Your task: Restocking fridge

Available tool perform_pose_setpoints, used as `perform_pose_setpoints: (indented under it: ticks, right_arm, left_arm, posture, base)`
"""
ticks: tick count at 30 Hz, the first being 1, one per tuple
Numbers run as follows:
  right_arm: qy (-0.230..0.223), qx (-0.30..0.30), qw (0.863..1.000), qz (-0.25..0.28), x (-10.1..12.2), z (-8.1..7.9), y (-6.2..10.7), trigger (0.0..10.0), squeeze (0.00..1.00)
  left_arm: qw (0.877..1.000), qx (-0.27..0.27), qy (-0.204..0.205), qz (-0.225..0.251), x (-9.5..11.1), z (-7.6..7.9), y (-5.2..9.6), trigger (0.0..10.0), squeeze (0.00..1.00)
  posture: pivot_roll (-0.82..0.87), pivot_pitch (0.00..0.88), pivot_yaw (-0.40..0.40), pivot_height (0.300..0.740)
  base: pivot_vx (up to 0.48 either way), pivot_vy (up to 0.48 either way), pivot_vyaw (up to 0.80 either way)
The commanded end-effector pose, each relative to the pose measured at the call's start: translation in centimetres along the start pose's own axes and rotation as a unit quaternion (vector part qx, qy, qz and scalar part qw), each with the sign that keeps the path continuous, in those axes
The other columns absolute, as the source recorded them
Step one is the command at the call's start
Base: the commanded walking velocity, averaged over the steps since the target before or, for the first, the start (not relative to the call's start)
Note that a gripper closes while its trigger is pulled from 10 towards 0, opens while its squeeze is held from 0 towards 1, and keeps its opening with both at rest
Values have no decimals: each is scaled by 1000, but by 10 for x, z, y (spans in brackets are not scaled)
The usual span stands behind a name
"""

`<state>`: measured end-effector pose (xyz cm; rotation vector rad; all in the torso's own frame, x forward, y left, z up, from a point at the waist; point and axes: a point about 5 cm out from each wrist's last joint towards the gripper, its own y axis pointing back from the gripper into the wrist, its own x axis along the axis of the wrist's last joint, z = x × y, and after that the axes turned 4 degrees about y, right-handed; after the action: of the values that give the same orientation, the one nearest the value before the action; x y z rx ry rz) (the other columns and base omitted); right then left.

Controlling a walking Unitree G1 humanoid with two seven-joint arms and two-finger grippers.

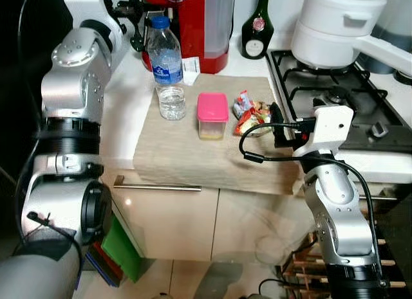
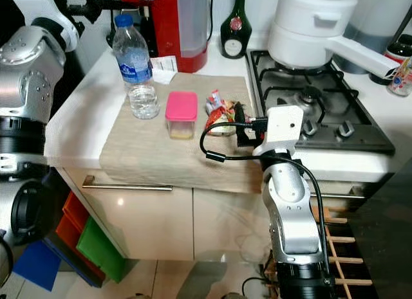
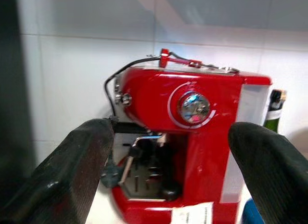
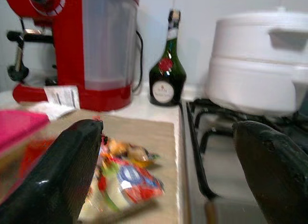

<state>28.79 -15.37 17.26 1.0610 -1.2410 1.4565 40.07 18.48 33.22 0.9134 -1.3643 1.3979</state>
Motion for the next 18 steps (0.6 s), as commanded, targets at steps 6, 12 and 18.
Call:
perform_pose_setpoints:
  ticks: [6,12,18]
  right_arm:
    - [4,-9,1000,8,6,3,1,10000,325]
    - [7,-10,1000,9,7,3,1,10000,325]
    - [6,-14,1000,6,5,3,3,10000,322]
  left_arm:
    - [998,-50,-27,33,10,19,-10,10000,0]
    - [996,-89,-26,13,-1,42,-13,10000,0]
    - [995,-96,-27,-23,-15,48,-13,10000,0]
  posture:
    - [-52,0,55,740]
    - [-60,0,61,740]
    - [-62,0,68,740]
  base:
    - [0,0,0]
    - [0,0,0]
    - [0,0,0]
